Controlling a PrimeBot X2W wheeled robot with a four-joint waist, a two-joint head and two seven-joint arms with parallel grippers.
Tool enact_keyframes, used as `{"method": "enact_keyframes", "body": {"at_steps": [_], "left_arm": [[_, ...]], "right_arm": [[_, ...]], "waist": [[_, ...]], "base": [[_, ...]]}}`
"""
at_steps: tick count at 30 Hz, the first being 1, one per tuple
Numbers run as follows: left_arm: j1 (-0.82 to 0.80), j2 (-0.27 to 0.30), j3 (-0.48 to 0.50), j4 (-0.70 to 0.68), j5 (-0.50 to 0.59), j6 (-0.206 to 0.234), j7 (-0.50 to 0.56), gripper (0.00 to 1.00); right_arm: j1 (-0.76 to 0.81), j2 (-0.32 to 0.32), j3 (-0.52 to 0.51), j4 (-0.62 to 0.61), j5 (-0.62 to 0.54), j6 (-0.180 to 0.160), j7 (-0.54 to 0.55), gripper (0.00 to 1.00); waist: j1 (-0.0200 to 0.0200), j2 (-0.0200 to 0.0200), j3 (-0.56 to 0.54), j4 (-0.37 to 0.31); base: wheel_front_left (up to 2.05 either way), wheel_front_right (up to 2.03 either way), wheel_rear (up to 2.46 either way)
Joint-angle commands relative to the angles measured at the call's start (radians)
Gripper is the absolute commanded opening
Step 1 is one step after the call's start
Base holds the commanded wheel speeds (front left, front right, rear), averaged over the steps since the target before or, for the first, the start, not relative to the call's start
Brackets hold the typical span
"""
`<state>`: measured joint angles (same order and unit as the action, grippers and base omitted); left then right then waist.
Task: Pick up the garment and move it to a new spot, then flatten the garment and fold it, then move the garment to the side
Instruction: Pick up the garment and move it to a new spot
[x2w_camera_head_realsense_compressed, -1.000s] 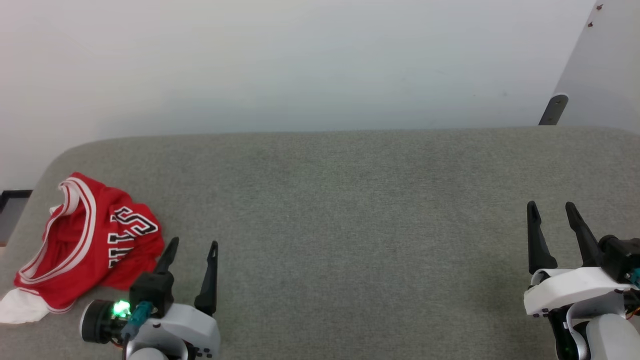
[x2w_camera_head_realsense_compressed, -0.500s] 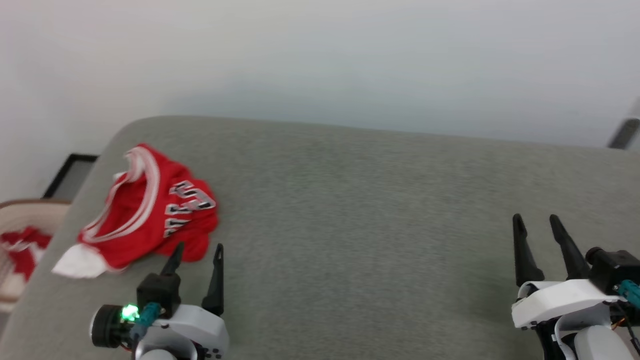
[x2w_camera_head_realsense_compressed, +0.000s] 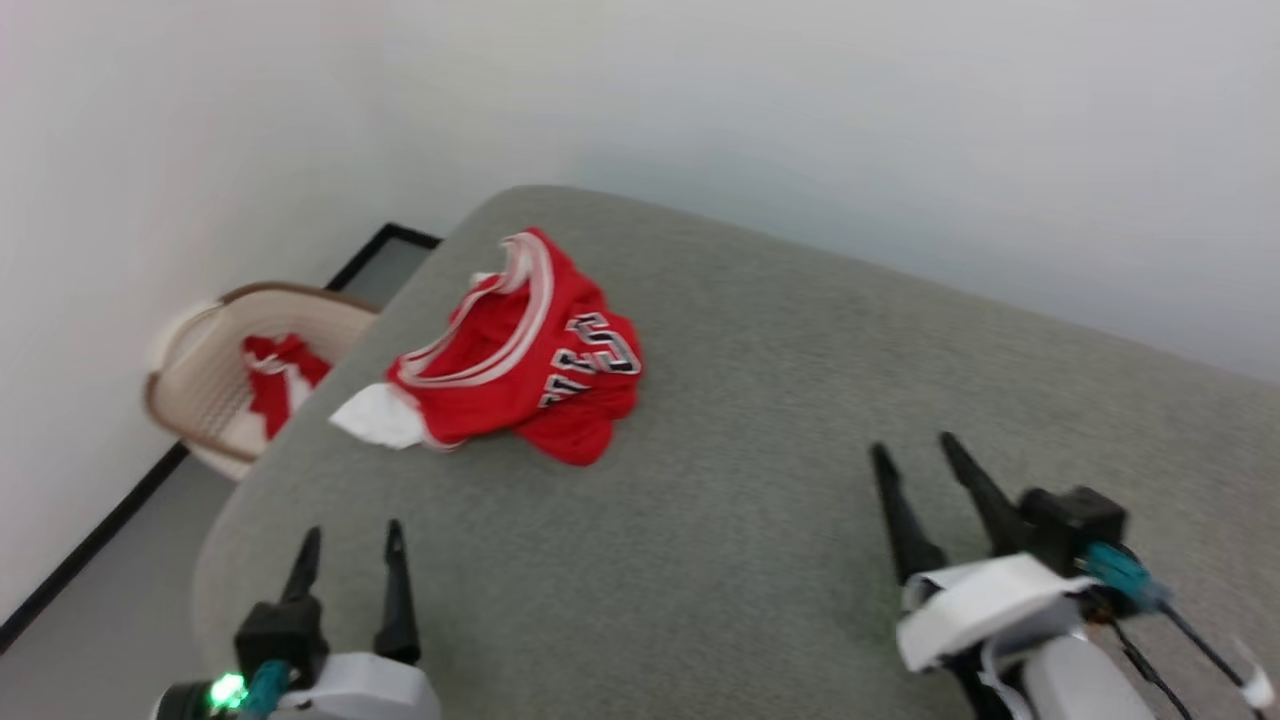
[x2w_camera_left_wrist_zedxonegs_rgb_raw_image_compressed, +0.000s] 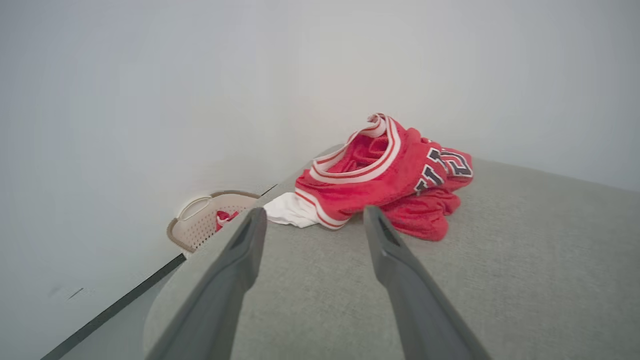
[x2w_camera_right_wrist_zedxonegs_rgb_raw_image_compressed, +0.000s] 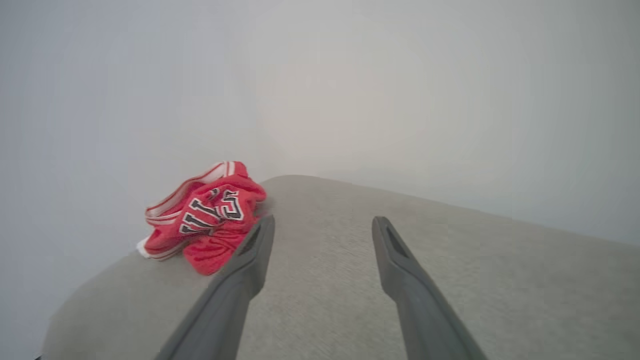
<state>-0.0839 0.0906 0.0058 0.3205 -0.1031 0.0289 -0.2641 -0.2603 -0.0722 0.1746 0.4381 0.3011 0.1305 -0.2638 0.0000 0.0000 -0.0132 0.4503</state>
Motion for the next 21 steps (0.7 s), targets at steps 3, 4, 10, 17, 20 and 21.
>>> {"method": "enact_keyframes", "body": {"at_steps": [3,4,10,17,20,21], "left_arm": [[0.051,-0.017,0.031,-0.062,-0.018,0.041,0.000,1.00],[0.063,-0.020,0.038,-0.079,-0.022,0.050,0.000,1.00],[0.115,-0.034,0.027,-0.143,-0.025,0.086,0.000,1.00],[0.133,-0.037,-0.004,-0.172,-0.033,0.107,0.000,1.00],[0.123,-0.036,-0.023,-0.163,-0.034,0.083,0.000,1.00],[0.111,-0.027,-0.031,-0.154,-0.025,0.071,0.000,1.00]], "right_arm": [[-0.070,0.006,0.110,0.047,0.036,0.000,-0.001,1.00],[-0.087,0.007,0.135,0.058,0.046,0.000,-0.001,1.00],[-0.141,0.001,0.232,0.093,0.105,0.000,-0.001,1.00],[-0.137,-0.015,0.256,0.079,0.144,0.000,-0.001,1.00],[-0.120,-0.016,0.251,0.067,0.154,0.000,-0.001,1.00],[-0.109,-0.017,0.242,0.062,0.153,0.000,-0.001,1.00]], "waist": [[0.0000,0.0000,0.045,0.095],[0.0000,0.0000,0.050,0.098],[0.0000,0.0000,0.058,0.099],[0.0000,0.0000,0.052,0.095],[0.0000,0.0000,0.043,0.090],[0.0000,0.0000,0.038,0.086]], "base": [[0.00,0.00,0.00],[0.00,0.00,0.00],[0.00,0.00,0.00],[0.00,0.00,0.00],[0.00,0.00,0.00],[0.00,0.00,0.00]]}}
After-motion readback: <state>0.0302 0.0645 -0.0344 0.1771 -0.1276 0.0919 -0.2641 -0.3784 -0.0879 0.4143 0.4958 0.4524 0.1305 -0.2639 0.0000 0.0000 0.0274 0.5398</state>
